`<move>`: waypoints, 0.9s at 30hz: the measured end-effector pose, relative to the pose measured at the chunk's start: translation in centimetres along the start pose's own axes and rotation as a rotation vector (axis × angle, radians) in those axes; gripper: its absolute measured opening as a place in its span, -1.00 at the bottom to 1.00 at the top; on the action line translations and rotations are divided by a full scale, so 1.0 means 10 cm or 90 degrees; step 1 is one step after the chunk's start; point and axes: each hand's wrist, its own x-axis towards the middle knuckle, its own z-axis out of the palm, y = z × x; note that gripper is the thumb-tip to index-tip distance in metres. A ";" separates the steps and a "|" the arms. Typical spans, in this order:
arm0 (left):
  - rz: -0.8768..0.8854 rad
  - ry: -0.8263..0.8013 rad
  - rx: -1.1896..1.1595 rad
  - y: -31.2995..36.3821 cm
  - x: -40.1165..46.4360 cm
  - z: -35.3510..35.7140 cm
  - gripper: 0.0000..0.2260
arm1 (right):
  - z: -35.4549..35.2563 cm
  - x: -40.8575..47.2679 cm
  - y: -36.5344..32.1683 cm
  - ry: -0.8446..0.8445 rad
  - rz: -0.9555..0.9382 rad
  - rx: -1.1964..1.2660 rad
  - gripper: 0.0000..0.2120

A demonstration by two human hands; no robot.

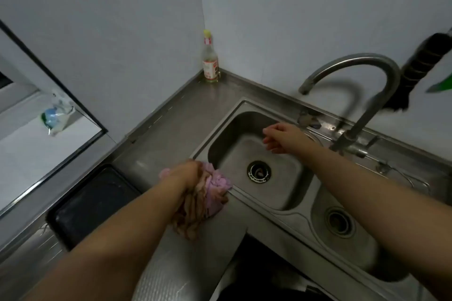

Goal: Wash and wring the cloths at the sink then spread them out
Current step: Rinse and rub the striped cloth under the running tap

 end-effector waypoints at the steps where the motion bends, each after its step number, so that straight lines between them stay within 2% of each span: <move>1: 0.000 -0.003 0.014 -0.03 0.00 0.01 -0.61 | 0.02 -0.02 0.02 0.002 0.008 -0.003 -0.80; 7: 0.044 0.048 0.023 -0.09 -0.05 -0.01 -0.73 | 0.16 -0.03 0.20 0.007 0.048 0.026 -0.82; 11: 0.129 0.088 0.018 -0.05 -0.09 -0.19 -0.85 | 0.22 -0.01 0.31 -0.002 0.074 0.037 -0.82; 17: 0.202 0.143 -0.045 0.19 -0.26 -0.55 -0.86 | 0.27 0.01 0.38 0.005 0.078 0.052 -0.87; 22: 0.252 0.142 -0.243 0.63 -0.37 -0.76 -0.87 | 0.27 -0.07 0.35 -0.052 0.062 0.027 -0.78; 26: 0.260 0.060 -0.466 1.10 -0.44 -0.88 -0.88 | 0.20 -0.12 0.29 -0.169 0.014 0.031 -0.41; 27: 0.256 0.027 -0.531 1.22 -0.46 -0.90 -0.86 | 0.18 -0.14 0.27 -0.178 0.002 0.033 -0.37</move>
